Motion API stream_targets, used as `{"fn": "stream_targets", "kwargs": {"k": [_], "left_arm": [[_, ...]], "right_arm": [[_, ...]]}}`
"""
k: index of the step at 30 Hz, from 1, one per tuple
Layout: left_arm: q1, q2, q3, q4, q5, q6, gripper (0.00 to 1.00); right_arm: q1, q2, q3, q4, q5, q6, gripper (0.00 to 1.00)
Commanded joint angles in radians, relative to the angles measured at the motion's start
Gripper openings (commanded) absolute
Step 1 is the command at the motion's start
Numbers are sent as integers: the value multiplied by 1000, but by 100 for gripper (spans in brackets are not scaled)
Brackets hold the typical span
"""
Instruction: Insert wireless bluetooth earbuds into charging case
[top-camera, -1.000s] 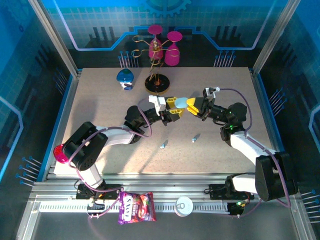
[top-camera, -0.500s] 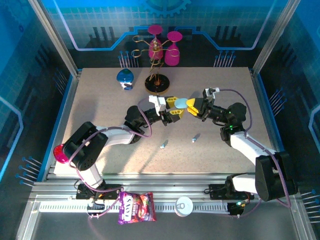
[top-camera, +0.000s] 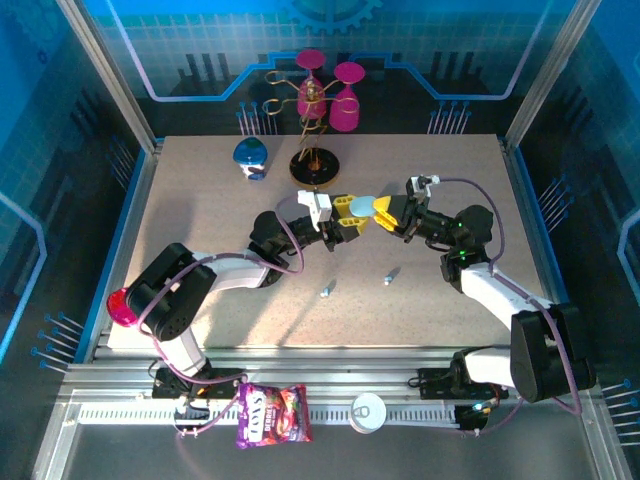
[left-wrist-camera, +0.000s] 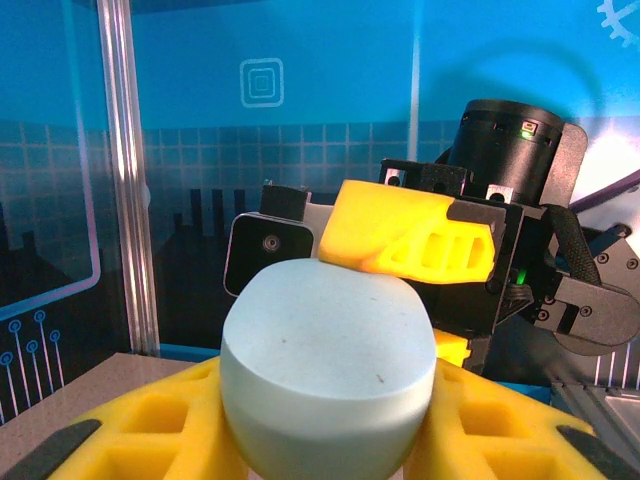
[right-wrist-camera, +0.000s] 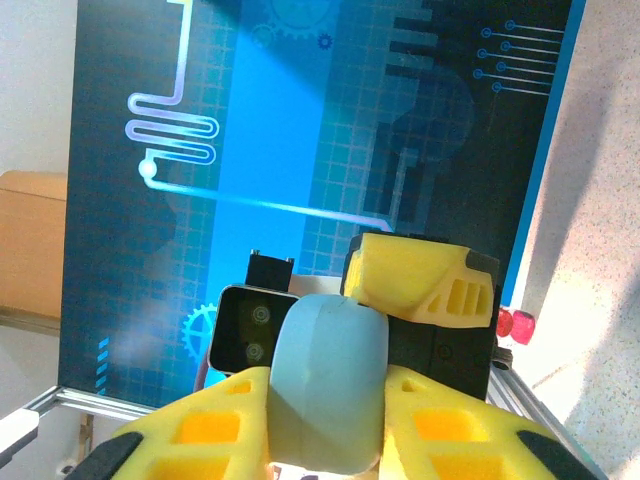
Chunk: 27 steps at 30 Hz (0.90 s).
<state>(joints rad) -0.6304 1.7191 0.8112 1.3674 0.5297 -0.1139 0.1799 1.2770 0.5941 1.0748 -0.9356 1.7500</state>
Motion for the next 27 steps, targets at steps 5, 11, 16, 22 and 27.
{"fn": "stream_targets", "kwargs": {"k": [5,11,16,22,27], "left_arm": [[-6,3,25,34,25,-31,21],[16,-43,-10,-62,54,-36,20],[51,-118,-23,-240,153,-53,21],[91,-161,-20,-328,281,-119,21],[92,-194,-10,-435,363,-103,21]], "right_arm": [[-13,-29,-13,-14,17,-81,53],[-35,-151,29,-367,34,-412,75],[-28,-264,168,-974,127,-973,81],[24,-270,344,-1377,166,-1541,84],[151,-275,414,-1506,301,-1804,89]]}}
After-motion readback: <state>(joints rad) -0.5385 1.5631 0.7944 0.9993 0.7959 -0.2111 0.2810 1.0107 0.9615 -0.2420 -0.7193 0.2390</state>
